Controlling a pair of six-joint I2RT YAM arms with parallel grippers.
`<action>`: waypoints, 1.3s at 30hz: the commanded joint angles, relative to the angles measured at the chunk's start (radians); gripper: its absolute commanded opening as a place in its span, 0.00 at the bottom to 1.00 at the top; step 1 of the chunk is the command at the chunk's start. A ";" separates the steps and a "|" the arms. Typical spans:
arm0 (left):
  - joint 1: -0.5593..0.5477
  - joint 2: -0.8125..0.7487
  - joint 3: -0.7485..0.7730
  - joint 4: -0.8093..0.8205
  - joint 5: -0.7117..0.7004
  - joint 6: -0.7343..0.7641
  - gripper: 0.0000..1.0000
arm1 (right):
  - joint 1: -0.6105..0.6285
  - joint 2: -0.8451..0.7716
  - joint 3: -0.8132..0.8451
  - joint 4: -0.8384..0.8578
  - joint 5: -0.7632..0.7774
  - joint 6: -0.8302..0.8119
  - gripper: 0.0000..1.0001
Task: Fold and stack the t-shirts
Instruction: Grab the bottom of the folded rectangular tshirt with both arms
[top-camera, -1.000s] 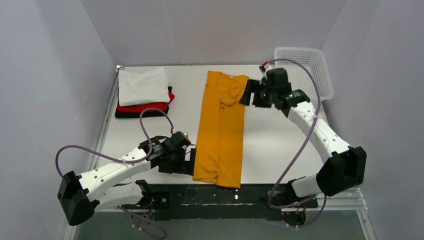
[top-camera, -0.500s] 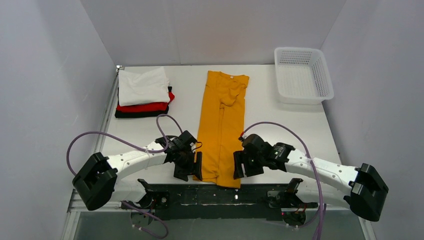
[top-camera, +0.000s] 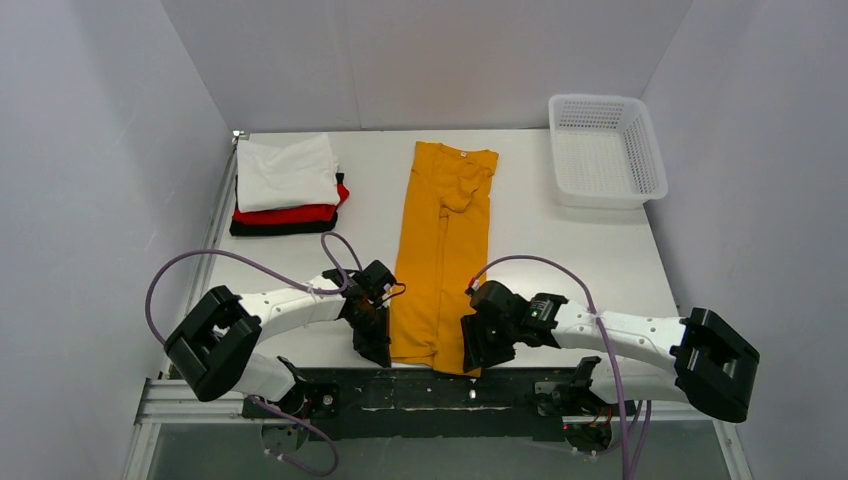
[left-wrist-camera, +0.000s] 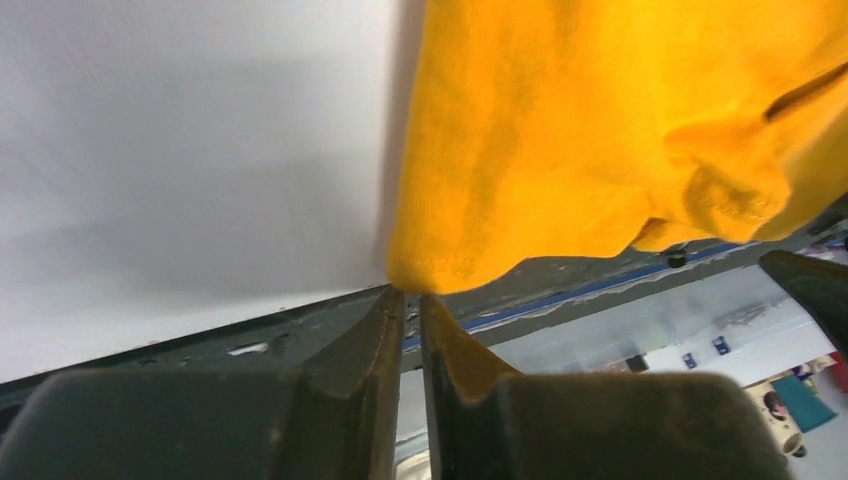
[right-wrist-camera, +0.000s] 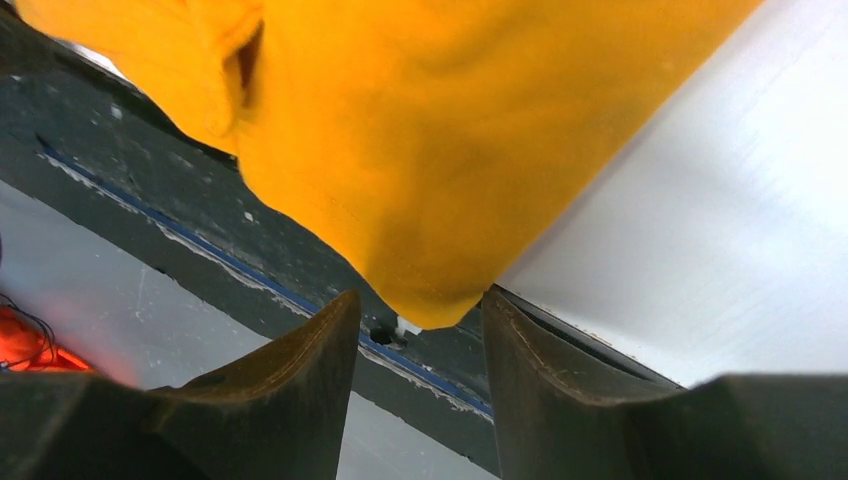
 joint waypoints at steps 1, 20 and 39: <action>0.005 0.023 0.013 -0.188 0.015 -0.009 0.02 | 0.011 -0.008 -0.019 0.022 -0.040 0.016 0.55; 0.006 -0.045 0.019 -0.144 0.023 0.018 0.31 | 0.021 0.052 -0.036 0.069 0.028 0.072 0.21; 0.023 0.079 0.057 -0.103 0.002 0.040 0.38 | 0.020 0.032 -0.023 0.058 0.012 0.073 0.01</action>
